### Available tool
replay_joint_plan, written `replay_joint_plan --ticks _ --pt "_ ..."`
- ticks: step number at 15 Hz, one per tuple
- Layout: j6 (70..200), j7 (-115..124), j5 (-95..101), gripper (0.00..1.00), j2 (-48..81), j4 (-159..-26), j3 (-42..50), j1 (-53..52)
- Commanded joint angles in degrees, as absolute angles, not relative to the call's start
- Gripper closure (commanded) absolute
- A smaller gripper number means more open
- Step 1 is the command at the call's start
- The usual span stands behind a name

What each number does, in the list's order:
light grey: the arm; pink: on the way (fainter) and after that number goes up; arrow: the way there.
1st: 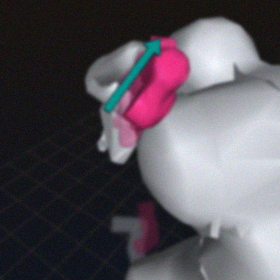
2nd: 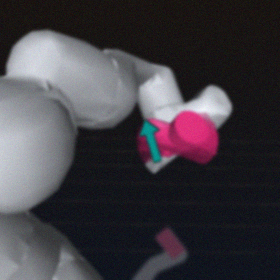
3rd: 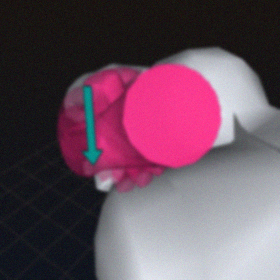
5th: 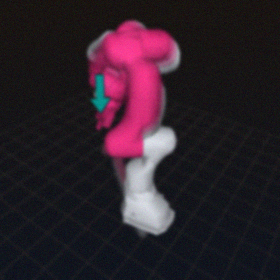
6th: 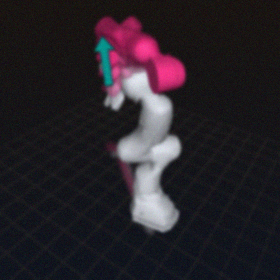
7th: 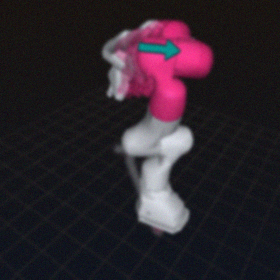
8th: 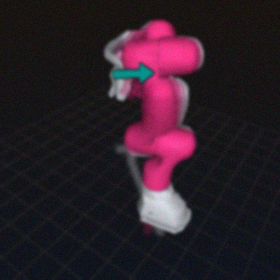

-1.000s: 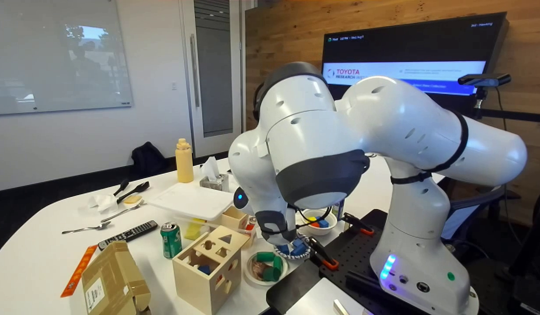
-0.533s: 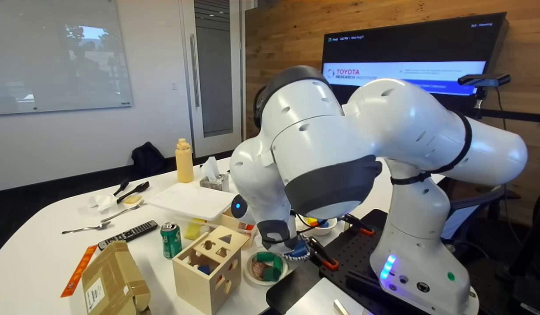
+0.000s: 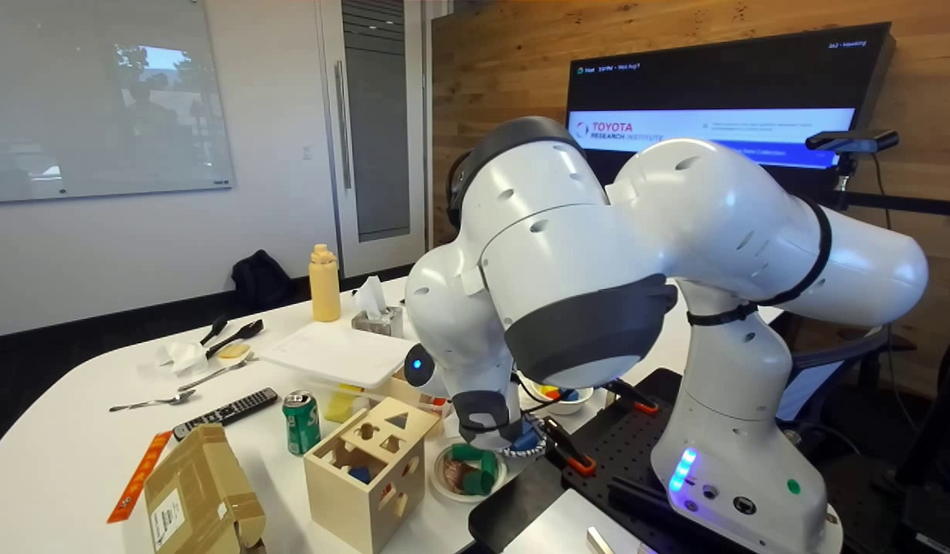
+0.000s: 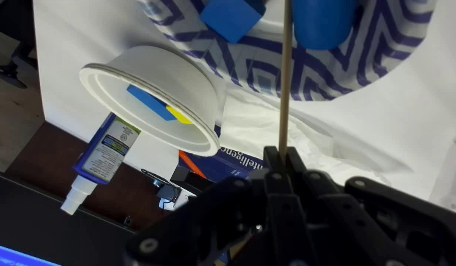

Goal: Use the wooden stirrer to stir the black and white bowl.

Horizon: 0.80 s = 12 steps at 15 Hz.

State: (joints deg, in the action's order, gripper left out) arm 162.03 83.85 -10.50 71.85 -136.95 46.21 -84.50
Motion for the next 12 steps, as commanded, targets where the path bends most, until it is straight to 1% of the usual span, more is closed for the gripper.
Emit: replay_joint_plan --ticks 1,7,12 --pt "163.3 85.5 -11.1 0.98 71.0 -137.7 46.9 -84.6" --pt "158.9 89.6 -10.6 0.98 73.5 -137.7 49.4 -86.5" --pt "155.4 89.4 -9.4 0.98 73.6 -137.3 48.8 -85.6"
